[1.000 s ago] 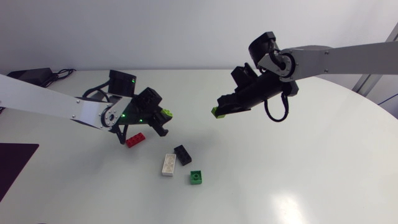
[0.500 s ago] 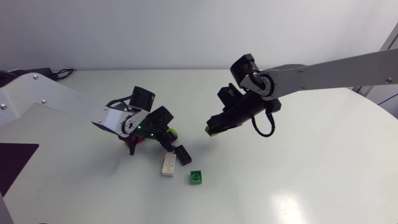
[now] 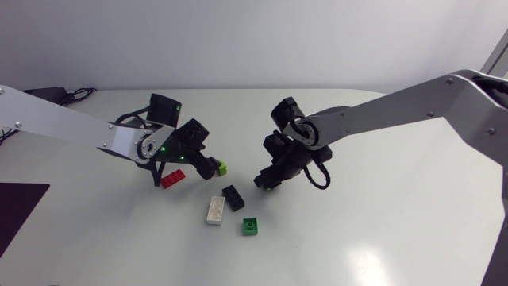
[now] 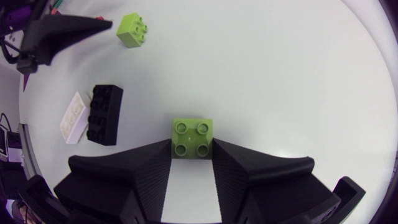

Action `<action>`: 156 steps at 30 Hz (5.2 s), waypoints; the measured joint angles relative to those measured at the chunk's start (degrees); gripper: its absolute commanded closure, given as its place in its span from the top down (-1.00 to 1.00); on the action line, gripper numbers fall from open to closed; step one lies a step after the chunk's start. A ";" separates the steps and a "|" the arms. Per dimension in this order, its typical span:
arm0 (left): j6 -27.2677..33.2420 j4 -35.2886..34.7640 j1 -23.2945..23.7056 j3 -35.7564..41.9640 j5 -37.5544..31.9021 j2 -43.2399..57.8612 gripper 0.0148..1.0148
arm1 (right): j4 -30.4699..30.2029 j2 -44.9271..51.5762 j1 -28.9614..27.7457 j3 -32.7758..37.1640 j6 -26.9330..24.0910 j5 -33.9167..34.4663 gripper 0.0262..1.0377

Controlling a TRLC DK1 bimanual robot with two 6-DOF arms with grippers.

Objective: Disassemble duplo

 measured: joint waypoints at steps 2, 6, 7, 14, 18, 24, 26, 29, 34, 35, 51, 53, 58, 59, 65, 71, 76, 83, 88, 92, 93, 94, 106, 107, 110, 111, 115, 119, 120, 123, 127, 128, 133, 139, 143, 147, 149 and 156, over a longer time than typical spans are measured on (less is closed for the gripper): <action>0.02 0.00 0.26 0.00 -0.92 -1.62 0.91 | 0.70 0.20 0.00 0.04 -0.46 0.46 0.18; 0.48 -0.09 0.31 0.00 -2.62 -3.80 0.92 | 1.09 0.31 0.20 0.04 -0.68 1.77 0.92; 0.66 -0.20 0.37 0.00 -3.06 -4.39 0.92 | 1.36 0.31 0.22 0.00 -0.68 1.97 0.92; 0.83 -1.27 2.27 -1.03 -5.95 -9.14 0.93 | 2.38 -3.13 0.20 -2.16 -1.77 3.26 0.92; 0.81 -1.31 4.44 -2.54 -6.56 -13.00 0.93 | 2.40 -9.29 0.20 -3.85 -2.38 4.15 0.92; -0.57 2.86 4.68 -8.15 -16.85 -20.06 0.93 | 2.86 -18.38 -1.66 -7.52 -2.34 4.50 0.92; -0.96 3.74 4.35 -10.53 -19.02 -23.10 0.93 | 3.26 -21.57 -2.54 -9.97 -2.34 4.52 0.92; -2.40 3.82 3.91 -12.57 -22.03 -27.43 0.93 | 3.23 -26.58 -3.28 -12.52 -2.27 6.12 0.92; -3.69 7.82 3.78 -16.74 -26.64 -35.58 0.93 | 3.28 -35.30 -3.48 -14.62 -1.90 12.85 0.92; -3.72 8.79 3.78 -17.73 -26.82 -37.20 0.93 | 3.28 -36.72 -3.48 -14.73 -1.86 13.97 0.92; -3.72 7.63 4.20 -27.12 -28.33 -59.04 0.93 | 5.99 -57.29 -6.64 -25.40 -2.12 21.49 0.92; -3.69 8.52 4.59 -27.85 -29.14 -62.12 0.93 | 8.22 -60.96 -6.69 -27.54 -2.12 24.35 0.92; -3.67 9.55 5.75 -29.38 -29.40 -69.90 0.93 | 12.90 -70.42 -6.56 -32.87 -3.72 29.22 0.92; -3.67 9.53 5.97 -29.66 -29.40 -71.08 0.93 | 13.77 -72.22 -6.56 -33.99 -4.35 30.16 0.92; -3.02 8.61 5.51 -33.29 -29.53 -77.90 0.94 | 16.55 -81.22 -6.56 -40.11 -7.80 33.35 0.92; -2.82 6.47 4.02 -36.02 -29.57 -83.82 0.94 | 16.65 -91.86 -6.56 -45.77 -10.19 35.10 0.92; -2.80 6.47 4.24 -39.04 -29.77 -90.12 0.94 | 19.06 -101.26 -6.58 -50.23 -12.92 36.02 0.92; -2.29 6.47 5.22 -40.15 -31.95 -94.18 0.94 | 19.17 -111.12 -6.58 -56.33 -15.91 37.07 0.92; -2.14 6.49 5.22 -42.71 -32.37 -101.33 0.94 | 18.97 -114.44 -6.64 -58.49 -17.42 39.23 0.92; -2.14 7.69 5.22 -47.34 -33.07 -107.38 0.94 | 18.67 -114.46 -6.64 -58.49 -17.38 39.69 0.92; -2.10 8.22 5.22 -48.30 -33.46 -107.38 0.94 | 18.64 -114.46 -6.62 -58.49 -17.40 39.71 0.92; -2.12 8.22 5.22 -49.33 -33.66 -107.38 0.94 | 18.60 -114.46 -6.62 -58.49 -17.38 39.85 0.92; -2.16 11.50 5.79 -57.16 -35.19 -107.38 0.94 | 18.25 -114.46 -6.38 -58.86 -17.11 39.87 0.92; -2.16 11.93 6.08 -57.16 -35.30 -107.40 0.94 | 18.23 -114.46 -6.14 -59.17 -17.09 39.89 0.92; -2.14 12.28 6.34 -57.16 -35.34 -107.40 0.94 | 18.25 -114.46 -6.12 -60.06 -16.87 39.85 0.92; -2.14 12.87 6.36 -57.16 -35.32 -107.40 0.94 | 18.25 -114.46 -6.12 -60.28 -16.68 39.85 0.92; -2.14 13.97 6.36 -57.16 -35.34 -107.45 0.94 | 18.21 -114.46 -6.19 -60.43 -15.39 39.60 0.92; -2.16 12.63 6.40 -57.16 -35.32 -107.45 0.94 | 17.62 -114.46 -6.25 -61.55 -15.15 38.88 0.92; -2.16 12.00 6.40 -57.16 -35.32 -107.45 0.94 | 17.42 -114.46 -6.27 -61.99 -15.15 38.69 0.92; -2.19 11.28 6.58 -57.16 -35.30 -107.45 0.94 | 17.40 -114.46 -6.84 -63.58 -14.58 37.59 0.92; -2.16 10.32 7.98 -57.16 -35.06 -107.45 0.94 | 17.42 -114.46 -8.17 -65.35 -13.22 35.71 0.92; -2.12 10.23 8.26 -57.16 -34.34 -107.45 0.94 | 17.42 -114.46 -8.50 -65.53 -12.94 35.52 0.92; -1.97 9.44 8.33 -57.16 -32.61 -107.45 0.94 | 17.44 -114.46 -9.46 -65.59 -11.63 34.18 0.92; -1.33 -0.33 8.15 -57.16 -20.35 -107.45 0.94 | 17.64 -114.46 -10.27 -65.64 -9.53 33.11 0.92; -3.63 -2.43 8.17 -57.16 -18.93 -107.45 0.94 | 17.84 -114.46 -10.71 -67.23 -8.61 32.79 0.92; -6.08 -3.17 8.70 -57.16 -18.88 -107.45 0.94 | 18.27 -114.46 -10.71 -68.96 -8.00 32.68 0.92; -7.37 -3.19 9.84 -57.16 -18.75 -107.45 0.94 | 18.67 -114.51 -10.71 -69.00 -7.76 32.72 0.92; -12.57 -3.21 15.76 -57.16 -18.75 -107.45 0.94 | 18.67 -114.51 -11.56 -69.00 -5.14 32.72 0.92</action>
